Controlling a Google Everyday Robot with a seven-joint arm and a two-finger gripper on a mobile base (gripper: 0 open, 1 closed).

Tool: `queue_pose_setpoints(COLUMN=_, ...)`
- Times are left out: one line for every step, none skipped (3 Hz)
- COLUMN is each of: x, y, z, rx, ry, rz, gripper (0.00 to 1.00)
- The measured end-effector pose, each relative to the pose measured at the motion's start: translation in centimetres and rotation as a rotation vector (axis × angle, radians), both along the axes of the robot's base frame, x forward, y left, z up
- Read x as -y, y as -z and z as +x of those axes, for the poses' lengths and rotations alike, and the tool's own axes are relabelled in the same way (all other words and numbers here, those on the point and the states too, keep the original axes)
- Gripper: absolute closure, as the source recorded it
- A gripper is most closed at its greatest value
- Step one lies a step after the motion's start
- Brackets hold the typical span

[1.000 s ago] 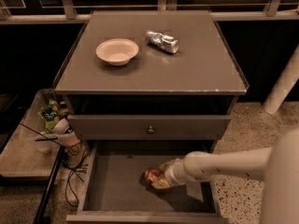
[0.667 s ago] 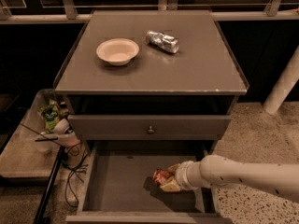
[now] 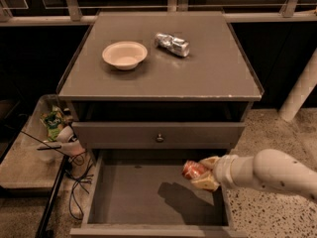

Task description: Pick coke can from middle drawer and place on counter

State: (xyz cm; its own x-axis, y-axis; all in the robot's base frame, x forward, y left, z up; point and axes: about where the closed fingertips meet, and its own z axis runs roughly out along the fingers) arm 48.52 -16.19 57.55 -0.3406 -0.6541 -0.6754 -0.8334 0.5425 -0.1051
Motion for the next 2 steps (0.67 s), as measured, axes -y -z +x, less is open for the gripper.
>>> queue_pose_setpoints(x=2.8, y=-8.6, z=1.2, rx=0.065, ry=0.054, rz=-0.067, gripper=1.0)
queue_pose_setpoints(x=3.6, y=-19.4, z=2.8, rx=0.158, ry=0.085, rz=-0.123, gripper=1.0)
